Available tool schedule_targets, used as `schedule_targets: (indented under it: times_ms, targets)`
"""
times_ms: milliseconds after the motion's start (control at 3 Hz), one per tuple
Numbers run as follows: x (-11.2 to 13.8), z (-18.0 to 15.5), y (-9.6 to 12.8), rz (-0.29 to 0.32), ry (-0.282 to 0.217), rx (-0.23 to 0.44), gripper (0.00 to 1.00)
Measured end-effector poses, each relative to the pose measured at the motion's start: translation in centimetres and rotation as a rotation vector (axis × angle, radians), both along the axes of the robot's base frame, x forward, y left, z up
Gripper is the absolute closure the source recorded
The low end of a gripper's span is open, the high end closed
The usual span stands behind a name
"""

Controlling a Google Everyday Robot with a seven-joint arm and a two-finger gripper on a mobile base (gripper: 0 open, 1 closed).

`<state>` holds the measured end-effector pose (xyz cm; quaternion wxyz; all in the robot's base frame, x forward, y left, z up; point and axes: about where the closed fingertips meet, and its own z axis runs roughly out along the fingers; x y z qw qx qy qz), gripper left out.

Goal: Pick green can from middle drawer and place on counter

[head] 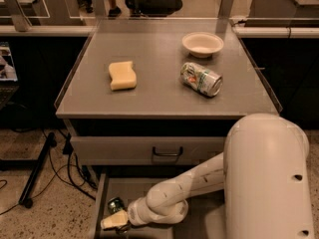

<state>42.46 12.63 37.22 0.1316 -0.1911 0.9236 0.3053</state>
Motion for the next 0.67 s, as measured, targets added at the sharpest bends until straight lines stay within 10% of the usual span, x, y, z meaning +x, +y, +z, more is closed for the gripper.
schedule_targets:
  times_ms: [667]
  targets:
    - [0.00, 0.00, 0.00, 0.000, 0.000, 0.000, 0.42]
